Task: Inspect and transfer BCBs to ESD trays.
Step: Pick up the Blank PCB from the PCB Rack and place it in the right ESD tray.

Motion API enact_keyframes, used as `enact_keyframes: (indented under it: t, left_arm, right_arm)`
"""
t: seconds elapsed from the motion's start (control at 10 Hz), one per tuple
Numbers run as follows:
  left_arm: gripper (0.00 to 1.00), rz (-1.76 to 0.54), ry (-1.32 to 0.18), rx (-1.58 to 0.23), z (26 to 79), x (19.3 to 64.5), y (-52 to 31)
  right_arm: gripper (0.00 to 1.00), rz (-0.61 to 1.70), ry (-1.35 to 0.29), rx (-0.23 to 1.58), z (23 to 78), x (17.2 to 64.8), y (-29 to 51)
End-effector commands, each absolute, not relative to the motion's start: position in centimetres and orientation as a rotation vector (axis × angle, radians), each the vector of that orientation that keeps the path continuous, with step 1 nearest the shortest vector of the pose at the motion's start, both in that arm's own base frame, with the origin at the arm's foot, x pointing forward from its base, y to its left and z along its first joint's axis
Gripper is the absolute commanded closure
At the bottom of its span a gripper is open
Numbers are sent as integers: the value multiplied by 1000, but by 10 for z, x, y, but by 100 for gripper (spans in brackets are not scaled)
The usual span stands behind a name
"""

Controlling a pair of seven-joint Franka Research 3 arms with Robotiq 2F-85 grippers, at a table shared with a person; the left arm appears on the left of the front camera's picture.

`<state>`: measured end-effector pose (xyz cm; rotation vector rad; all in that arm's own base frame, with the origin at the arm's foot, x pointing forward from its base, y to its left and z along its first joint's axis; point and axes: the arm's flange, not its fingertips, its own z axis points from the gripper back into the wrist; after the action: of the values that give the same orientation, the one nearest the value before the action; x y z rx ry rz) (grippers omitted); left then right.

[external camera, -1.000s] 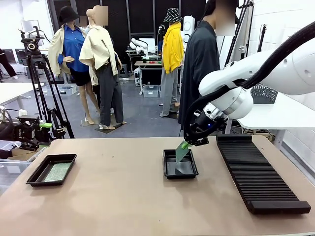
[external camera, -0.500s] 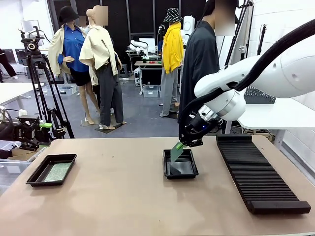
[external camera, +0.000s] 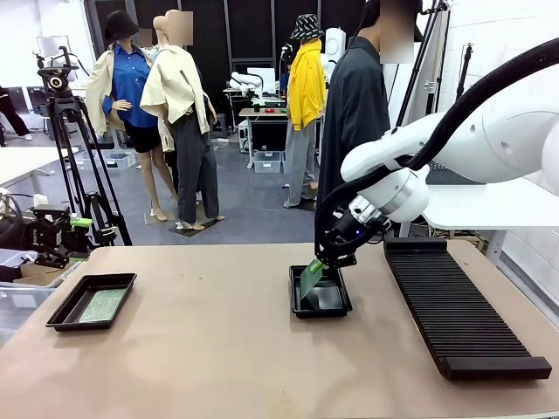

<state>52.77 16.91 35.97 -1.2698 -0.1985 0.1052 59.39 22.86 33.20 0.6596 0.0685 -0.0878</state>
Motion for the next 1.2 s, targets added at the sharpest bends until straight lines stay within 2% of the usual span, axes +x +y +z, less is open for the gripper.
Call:
enact_keyframes:
  t: [0.0,0.2,0.3,0.8,0.9,1.1]
  left_arm:
    - [0,110,-196,-1252,363,527,169]
    - [0,110,-196,-1252,363,527,169]
    - [0,110,-196,-1252,363,527,169]
    - [0,110,-196,-1252,363,527,169]
    - [0,110,-196,-1252,363,527,169]
    - [0,110,-196,-1252,363,527,169]
  right_arm:
    - [100,-72,76,664,329,603,236]
    - [100,-72,80,651,328,606,241]
    - [95,-73,91,645,327,607,241]
    - [3,-73,75,554,335,606,241]
    - [0,-73,75,554,335,606,241]
    - [0,-76,43,453,352,599,235]
